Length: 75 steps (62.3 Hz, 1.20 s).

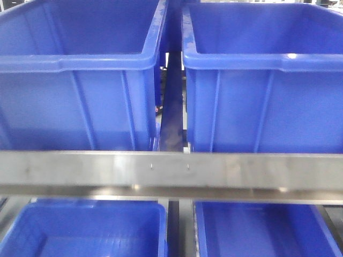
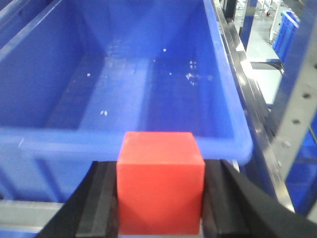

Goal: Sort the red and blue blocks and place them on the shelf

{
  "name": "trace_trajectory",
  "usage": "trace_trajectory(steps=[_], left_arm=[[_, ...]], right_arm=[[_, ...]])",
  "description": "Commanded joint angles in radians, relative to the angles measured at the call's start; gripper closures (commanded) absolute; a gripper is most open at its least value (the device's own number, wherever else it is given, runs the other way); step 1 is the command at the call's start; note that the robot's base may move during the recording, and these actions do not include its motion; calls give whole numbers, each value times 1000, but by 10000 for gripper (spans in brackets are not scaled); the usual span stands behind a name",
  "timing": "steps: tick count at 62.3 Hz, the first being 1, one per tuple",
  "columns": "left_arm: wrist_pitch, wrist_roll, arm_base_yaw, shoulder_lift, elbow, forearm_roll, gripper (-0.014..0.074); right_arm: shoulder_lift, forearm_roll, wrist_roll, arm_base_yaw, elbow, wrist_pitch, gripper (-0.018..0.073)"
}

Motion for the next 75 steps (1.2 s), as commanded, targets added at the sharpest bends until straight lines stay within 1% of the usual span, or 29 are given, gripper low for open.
trace_trajectory(steps=[1,75], left_arm=[[-88,2,-1,6,-29,0,472],[-88,2,-1,6,-29,0,472]], right_arm=[[3,2,-10,-7,-28,-86,281],[3,2,-10,-7,-28,-86,281]])
